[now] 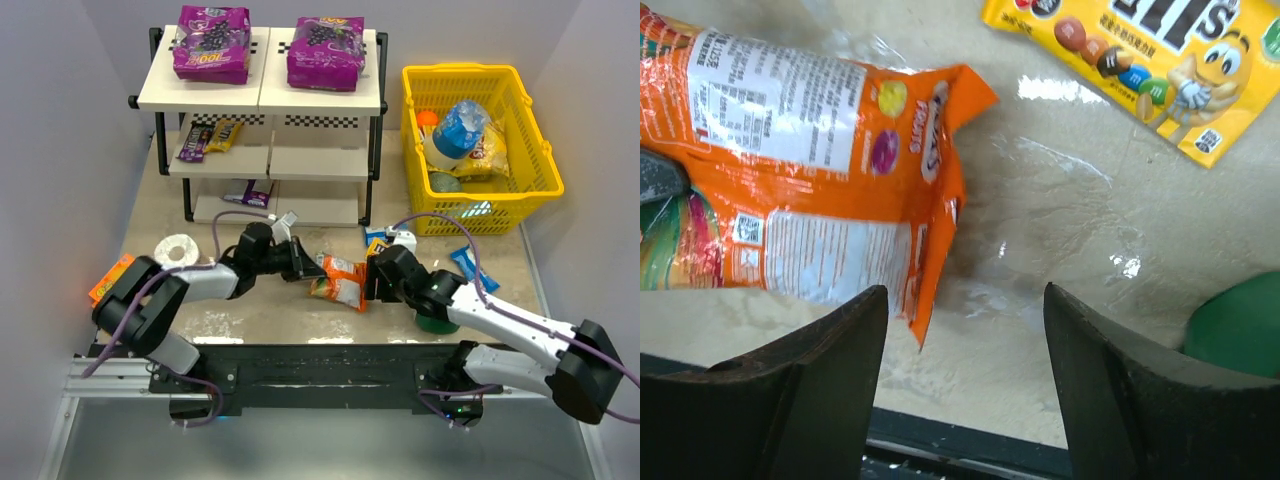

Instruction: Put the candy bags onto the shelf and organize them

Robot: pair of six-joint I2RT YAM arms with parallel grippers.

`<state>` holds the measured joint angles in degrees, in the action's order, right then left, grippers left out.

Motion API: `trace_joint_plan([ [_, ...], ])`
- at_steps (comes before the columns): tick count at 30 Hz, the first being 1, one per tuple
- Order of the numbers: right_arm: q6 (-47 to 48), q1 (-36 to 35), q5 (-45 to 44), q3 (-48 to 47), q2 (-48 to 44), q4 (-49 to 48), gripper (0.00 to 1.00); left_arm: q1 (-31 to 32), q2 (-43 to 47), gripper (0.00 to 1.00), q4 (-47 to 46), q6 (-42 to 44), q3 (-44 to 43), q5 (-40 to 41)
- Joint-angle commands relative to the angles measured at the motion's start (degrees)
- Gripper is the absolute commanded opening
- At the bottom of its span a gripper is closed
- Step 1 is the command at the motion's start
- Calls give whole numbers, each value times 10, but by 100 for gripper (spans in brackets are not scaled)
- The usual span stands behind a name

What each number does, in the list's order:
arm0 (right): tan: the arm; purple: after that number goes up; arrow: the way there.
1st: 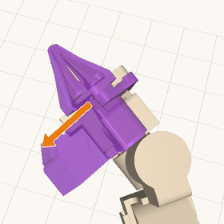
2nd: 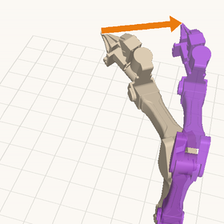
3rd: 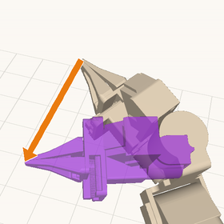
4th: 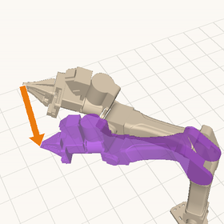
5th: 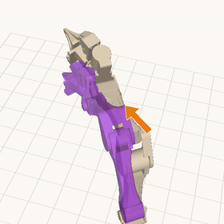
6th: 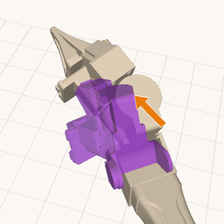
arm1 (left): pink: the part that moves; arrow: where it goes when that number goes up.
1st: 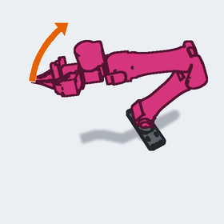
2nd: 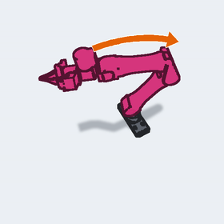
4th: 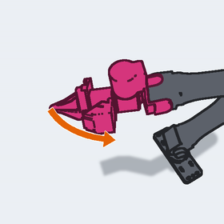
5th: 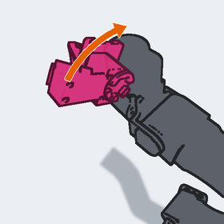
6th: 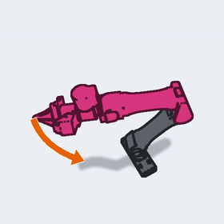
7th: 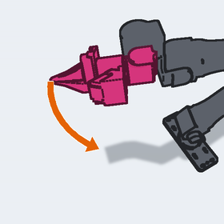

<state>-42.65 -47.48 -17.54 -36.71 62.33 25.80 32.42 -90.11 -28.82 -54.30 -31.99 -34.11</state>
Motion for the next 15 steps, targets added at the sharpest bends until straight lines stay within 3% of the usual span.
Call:
trace_joint_plan([
  [1, -3, 3, -24, -45, -59, 50, 68, -14, 111, 0, 10, -61, 23, 100],
  [9, 6, 2, -27, -88, -109, 85, 70, -12, 255, 0, 21, -176, 68, 295],
  [15, 6, 4, -31, -106, -139, 107, 70, -5, 269, 0, -5, -266, 87, 427],
])
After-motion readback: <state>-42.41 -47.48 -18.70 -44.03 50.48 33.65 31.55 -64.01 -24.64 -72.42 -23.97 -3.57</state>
